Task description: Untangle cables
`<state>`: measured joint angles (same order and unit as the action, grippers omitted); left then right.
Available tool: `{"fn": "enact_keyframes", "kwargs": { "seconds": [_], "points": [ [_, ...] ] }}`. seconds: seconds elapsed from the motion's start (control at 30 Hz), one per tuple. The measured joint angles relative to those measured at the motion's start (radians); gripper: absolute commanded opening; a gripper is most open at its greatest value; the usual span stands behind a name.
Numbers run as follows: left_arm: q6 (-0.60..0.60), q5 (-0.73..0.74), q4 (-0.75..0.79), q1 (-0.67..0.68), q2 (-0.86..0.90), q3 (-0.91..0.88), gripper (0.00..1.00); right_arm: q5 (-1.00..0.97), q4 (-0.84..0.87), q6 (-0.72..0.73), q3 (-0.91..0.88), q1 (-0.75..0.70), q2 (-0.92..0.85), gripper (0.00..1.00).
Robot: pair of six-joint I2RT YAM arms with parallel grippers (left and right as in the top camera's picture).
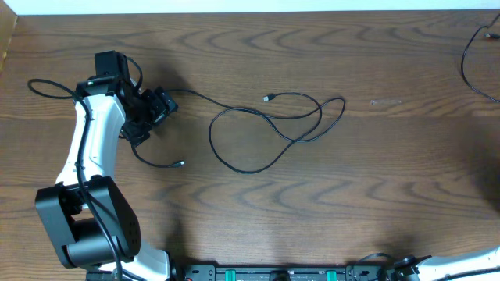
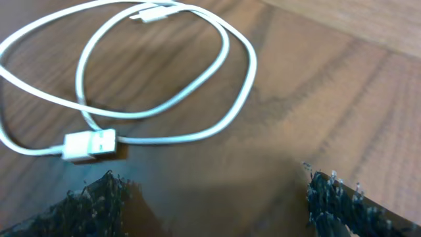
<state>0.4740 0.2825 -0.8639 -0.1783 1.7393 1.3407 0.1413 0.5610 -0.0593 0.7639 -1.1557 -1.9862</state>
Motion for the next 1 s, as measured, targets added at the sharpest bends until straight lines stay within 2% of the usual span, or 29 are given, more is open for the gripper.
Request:
{"fn": "enact_keyframes", "kwargs": {
  "seconds": [0.3, 0.5, 1.0],
  "points": [
    [0.000, 0.000, 0.000, 0.000, 0.000, 0.000, 0.94, 0.036, 0.085, -0.002, -0.002, 0.100, -0.032, 0.86],
    [0.000, 0.000, 0.000, 0.000, 0.000, 0.000, 0.94, 0.060, 0.083, 0.000, 0.024, 0.162, -0.045, 0.88],
    [0.000, 0.000, 0.000, 0.000, 0.000, 0.000, 0.94, 0.095, 0.048, 0.011, 0.117, 0.173, -0.084, 0.85]
  ]
}}
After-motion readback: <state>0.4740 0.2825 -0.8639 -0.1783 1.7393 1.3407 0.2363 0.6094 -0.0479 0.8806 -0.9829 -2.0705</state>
